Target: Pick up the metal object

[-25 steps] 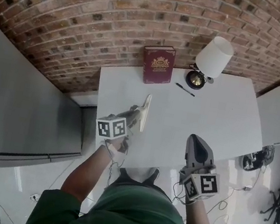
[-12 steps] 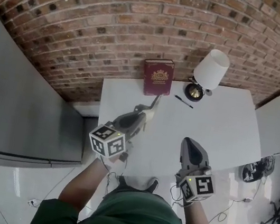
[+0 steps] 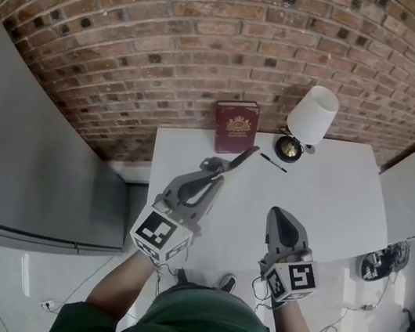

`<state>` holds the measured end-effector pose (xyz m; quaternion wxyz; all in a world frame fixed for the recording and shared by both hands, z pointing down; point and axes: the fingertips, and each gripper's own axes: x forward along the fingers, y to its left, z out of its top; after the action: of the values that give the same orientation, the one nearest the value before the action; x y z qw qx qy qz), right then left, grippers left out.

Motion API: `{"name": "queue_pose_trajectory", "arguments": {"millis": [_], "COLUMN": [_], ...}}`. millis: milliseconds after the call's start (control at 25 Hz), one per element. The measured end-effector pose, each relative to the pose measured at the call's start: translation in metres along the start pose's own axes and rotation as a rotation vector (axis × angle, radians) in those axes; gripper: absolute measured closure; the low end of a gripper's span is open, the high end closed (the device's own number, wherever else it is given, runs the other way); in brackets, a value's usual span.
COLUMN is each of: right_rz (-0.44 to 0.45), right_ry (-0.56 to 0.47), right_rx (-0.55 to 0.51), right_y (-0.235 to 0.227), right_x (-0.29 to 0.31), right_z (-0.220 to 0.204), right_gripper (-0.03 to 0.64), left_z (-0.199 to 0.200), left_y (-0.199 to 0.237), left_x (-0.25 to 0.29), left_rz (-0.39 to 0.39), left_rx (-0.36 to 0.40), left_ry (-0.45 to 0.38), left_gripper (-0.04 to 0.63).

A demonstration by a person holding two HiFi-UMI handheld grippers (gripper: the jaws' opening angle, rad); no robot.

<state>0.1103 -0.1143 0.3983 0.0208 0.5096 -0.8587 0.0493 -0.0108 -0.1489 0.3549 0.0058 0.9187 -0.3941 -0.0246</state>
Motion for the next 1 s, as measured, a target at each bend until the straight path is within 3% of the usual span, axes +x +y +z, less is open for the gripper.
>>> {"name": "queue_pose_trajectory", "arguments": {"millis": [240,360,680,1000], "right_rz": [-0.015,-0.025,-0.041,-0.031], "right_ry": [-0.021,-0.029,-0.041,-0.032], "right_rx": [-0.003,-0.008,0.0,0.001], "right_y": [-0.01,-0.017,-0.027,-0.027], "right_x": [0.001,0.002,0.003,0.004], "right_z": [0.009,0.016,0.022,0.021], "right_gripper": [0.615,0.615,0.615,0.615], "left_z": [0.017,0.03,0.04,0.041], "left_y": [-0.02,-0.026,-0.036,-0.051], "left_x": [-0.005,-0.006,-0.009,-0.013], "left_rz": [-0.03,-0.022,-0.037,-0.026], "left_rx": [0.145,0.164,0.327,0.433], "left_ry": [-0.015,-0.026,-0.027,-0.019], "left_gripper": [0.572,0.572,0.572,0.572]}}
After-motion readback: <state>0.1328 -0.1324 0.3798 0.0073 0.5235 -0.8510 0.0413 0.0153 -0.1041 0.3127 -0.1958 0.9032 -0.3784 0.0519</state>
